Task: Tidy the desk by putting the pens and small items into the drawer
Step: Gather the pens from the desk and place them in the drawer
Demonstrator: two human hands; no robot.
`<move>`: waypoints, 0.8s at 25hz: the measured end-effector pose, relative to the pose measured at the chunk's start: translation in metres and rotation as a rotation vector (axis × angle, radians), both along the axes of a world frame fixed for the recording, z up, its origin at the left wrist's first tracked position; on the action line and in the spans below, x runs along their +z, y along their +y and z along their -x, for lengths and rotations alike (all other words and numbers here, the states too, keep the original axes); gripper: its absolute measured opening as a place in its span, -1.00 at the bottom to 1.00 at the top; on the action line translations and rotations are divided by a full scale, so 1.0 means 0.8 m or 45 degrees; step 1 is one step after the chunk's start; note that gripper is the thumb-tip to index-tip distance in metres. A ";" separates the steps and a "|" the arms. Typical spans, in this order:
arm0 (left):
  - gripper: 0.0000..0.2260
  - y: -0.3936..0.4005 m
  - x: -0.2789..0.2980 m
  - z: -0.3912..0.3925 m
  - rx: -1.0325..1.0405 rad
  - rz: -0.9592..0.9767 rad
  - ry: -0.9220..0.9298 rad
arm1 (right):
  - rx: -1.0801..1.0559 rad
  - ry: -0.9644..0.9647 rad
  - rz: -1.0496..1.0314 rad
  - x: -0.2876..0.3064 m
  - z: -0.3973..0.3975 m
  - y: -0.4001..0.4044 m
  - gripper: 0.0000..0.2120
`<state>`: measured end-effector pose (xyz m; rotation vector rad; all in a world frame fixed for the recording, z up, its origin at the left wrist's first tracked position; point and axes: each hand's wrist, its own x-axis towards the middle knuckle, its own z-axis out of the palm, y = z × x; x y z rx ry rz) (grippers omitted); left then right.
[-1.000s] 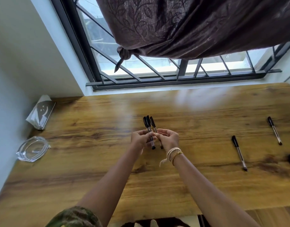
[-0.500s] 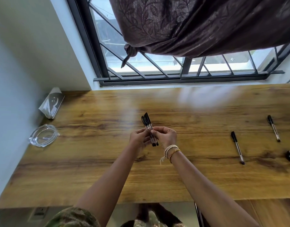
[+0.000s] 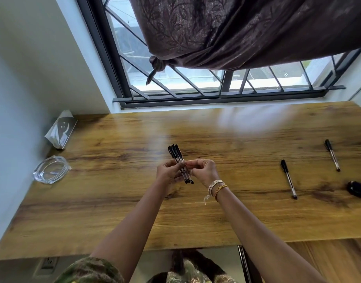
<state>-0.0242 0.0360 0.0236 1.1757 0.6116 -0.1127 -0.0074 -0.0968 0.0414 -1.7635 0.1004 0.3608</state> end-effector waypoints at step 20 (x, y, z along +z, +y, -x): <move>-0.89 -0.081 0.007 -0.010 -0.195 0.145 0.001 | 0.339 -0.311 0.289 -0.002 0.026 -0.115 -0.30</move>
